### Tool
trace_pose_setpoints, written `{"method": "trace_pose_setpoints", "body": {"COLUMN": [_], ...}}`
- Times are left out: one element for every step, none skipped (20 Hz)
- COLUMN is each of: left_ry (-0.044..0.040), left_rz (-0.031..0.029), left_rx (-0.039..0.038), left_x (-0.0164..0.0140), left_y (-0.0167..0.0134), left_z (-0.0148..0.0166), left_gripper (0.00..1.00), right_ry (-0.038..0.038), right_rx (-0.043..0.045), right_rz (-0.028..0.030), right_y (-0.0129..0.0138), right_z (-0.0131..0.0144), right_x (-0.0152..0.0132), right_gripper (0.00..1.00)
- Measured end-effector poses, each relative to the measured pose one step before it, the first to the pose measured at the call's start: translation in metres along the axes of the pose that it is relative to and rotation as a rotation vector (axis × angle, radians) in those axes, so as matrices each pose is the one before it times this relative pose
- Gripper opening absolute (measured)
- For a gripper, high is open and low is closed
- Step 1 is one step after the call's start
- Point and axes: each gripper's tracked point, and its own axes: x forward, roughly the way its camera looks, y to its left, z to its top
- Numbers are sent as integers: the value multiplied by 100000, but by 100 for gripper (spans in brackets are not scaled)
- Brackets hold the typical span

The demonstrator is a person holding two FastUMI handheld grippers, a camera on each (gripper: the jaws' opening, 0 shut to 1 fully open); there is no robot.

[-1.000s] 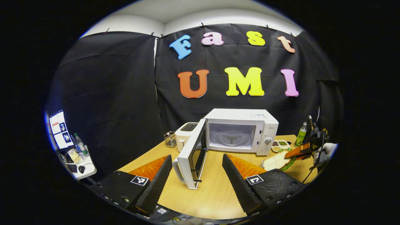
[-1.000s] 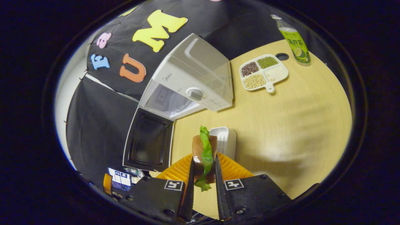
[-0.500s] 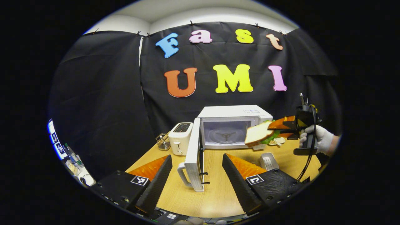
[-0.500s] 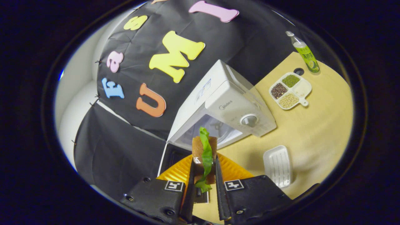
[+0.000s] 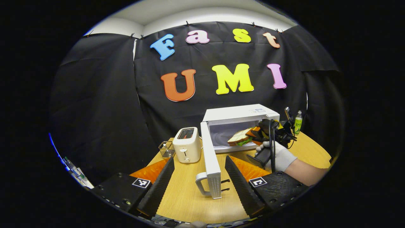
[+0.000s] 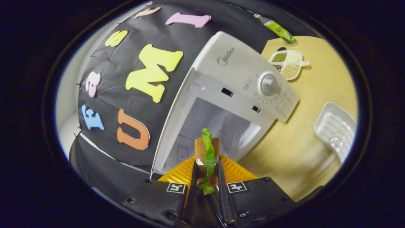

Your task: Open the microwave oven with the left hand, put the food in, and close the microwave oven.

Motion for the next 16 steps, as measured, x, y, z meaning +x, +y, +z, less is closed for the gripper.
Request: {"method": "trace_pose_setpoints", "body": {"left_ry": [1602,789,361,358,-29,-194,-255,-800,-209,571,148,-34,-61,-220,138,298], "left_rz": [234,364,304,280,461,194,702,357,-77,116,-313,-192,-317,231,-85,321], "left_rx": [391,837,440,-353,-667,-924,-439,70,101,-157,-695,-807,-835,-465,-403,-397], "left_x": [265,245,216,271,271,237,160,135,247,94,105,-52,-40,61,30,57], "left_y": [514,480,455,368,330,175,250,201,74,149,60,109,77,204,147,270], "left_z": [-686,-463,-239,-201,-111,-21,-118,67,30,-240,-26,83,-99,-25,-99,-248], "left_gripper": [97,97,97,97,97,97,97,97,97,97,97,97,97,97,97,97], "right_ry": [-1713,-2707,-3198,-2665,-2121,-3051,-202,270,-988,-1030,-122,-732,-1370,-217,-533,-1226], "right_rx": [428,672,-841,209,167,527,-43,-722,-1493,-2461,-3860,-5262,-5589,-4853,-5582,-5703], "right_rz": [-399,13,-233,-1257,-945,-583,-934,-718,522,-383,-1342,-1570,-9,-1139,-2920,-2960], "right_y": [233,84,61,-89,-280,-168,-318,-422,-143,-248,-377,-405,9,57,-518,-678], "right_z": [-324,18,216,58,-26,36,-534,-701,-111,-94,-368,-72,-101,104,41,403], "right_x": [1272,1499,1264,1211,1179,1085,942,875,408,283,142,99,112,18,-24,18], "right_gripper": [26,34,34,34,34,34,34,26,34,35,27,37,44,46,38,57]}}
